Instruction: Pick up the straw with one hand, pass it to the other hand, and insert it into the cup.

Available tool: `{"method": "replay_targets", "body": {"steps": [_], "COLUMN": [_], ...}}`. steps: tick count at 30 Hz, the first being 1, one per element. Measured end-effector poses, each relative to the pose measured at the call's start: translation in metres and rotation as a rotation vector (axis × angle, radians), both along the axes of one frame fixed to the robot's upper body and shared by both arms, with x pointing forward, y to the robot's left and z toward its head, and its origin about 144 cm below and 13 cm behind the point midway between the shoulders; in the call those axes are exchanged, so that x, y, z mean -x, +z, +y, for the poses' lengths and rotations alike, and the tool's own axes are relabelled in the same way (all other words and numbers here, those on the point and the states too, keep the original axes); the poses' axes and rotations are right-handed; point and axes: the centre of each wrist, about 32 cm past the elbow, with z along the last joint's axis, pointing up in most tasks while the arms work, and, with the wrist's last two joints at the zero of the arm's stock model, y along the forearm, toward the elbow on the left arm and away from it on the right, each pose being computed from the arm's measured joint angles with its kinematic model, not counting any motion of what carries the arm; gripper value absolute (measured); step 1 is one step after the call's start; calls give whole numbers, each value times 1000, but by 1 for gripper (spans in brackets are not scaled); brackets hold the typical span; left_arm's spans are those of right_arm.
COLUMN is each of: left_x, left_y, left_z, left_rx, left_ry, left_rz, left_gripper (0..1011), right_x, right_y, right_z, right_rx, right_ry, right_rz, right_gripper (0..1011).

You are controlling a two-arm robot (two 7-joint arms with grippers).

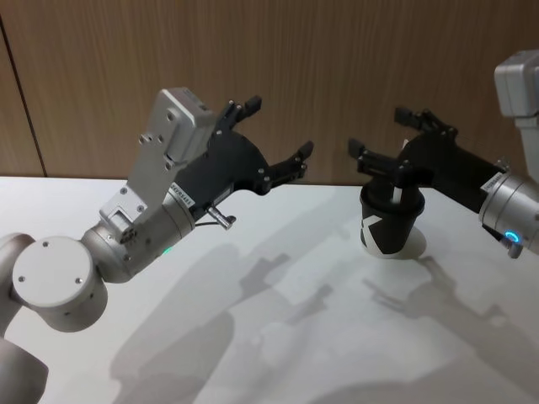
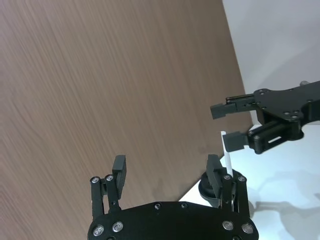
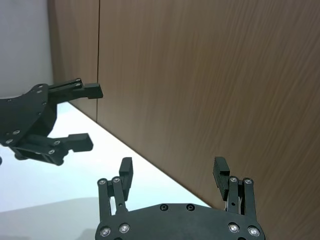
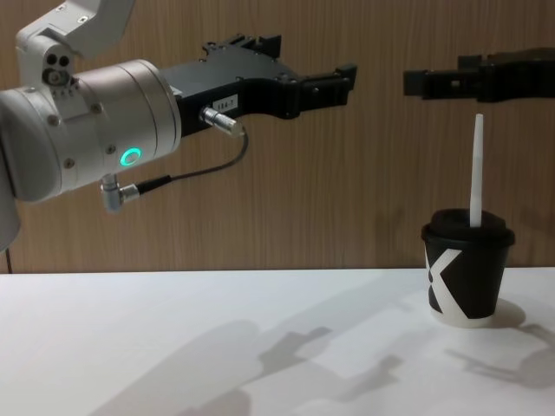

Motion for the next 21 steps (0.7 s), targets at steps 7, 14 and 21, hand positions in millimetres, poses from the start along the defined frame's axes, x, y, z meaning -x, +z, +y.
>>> {"method": "replay_targets", "body": {"steps": [7,14,21], "left_x": [-2,-4,-6], "left_y": [1,1,1], "left_z": [0,0,-1], "left_rx": [-1,0,0], "left_ry": [15,18,17], "left_rz": [-12,-15,-15], "left_gripper": [1003,1003,1002], "right_x": [2,3,3], "right_y": [0,0,-1], "right_z": [5,8,10], "right_rx": [4,10,13], "right_ry": [11,14,14], "right_rz": [-2,-1,-1], "right_gripper": [1001,1001,1001]}}
